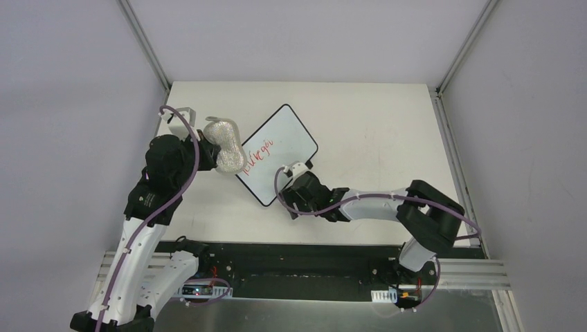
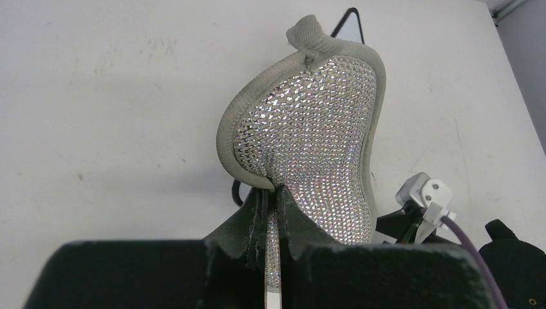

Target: Erase the whiteboard

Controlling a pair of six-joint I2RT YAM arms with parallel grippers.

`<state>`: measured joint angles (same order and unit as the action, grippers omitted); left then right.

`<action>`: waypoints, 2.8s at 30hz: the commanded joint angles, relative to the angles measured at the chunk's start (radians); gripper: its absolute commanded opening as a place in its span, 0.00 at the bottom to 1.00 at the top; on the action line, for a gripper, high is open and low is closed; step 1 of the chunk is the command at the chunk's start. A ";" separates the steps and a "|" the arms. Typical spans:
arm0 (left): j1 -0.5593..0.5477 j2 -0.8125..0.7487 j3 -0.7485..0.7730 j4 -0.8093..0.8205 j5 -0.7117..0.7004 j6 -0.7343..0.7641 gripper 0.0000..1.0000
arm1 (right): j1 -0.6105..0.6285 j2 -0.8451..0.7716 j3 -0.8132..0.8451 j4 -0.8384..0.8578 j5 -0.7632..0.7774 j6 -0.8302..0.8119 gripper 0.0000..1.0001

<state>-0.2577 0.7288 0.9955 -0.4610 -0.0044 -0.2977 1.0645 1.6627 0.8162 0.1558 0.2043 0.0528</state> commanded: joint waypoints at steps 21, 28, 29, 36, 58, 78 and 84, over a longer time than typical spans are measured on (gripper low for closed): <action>-0.582 0.642 0.082 -0.036 0.101 -0.125 0.00 | -0.306 -0.581 -0.091 -0.665 0.207 0.590 0.89; -0.604 0.768 0.115 -0.014 0.202 -0.160 0.24 | -0.305 -0.574 -0.096 -0.664 0.126 0.609 0.90; -0.604 0.764 0.115 -0.017 0.209 -0.152 0.31 | -0.303 -0.572 -0.099 -0.661 0.120 0.624 0.90; -0.574 0.606 0.113 -0.047 0.153 -0.056 0.69 | -0.289 -0.552 -0.095 -0.661 0.134 0.757 0.90; 0.150 0.564 0.234 -0.090 0.346 -0.076 0.92 | 0.149 0.172 0.524 -0.748 0.379 1.005 0.79; 0.149 0.579 0.090 -0.009 0.419 -0.184 0.73 | 0.255 0.382 0.615 -0.986 0.478 1.082 0.59; 0.133 0.560 0.069 -0.007 0.400 -0.197 0.68 | 0.262 0.290 0.493 -0.948 0.478 1.008 0.59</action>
<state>-0.1123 1.3273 1.0798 -0.4976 0.3901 -0.4675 1.3212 2.0182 1.4109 -0.7280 0.6903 1.0901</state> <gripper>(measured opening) 0.699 0.590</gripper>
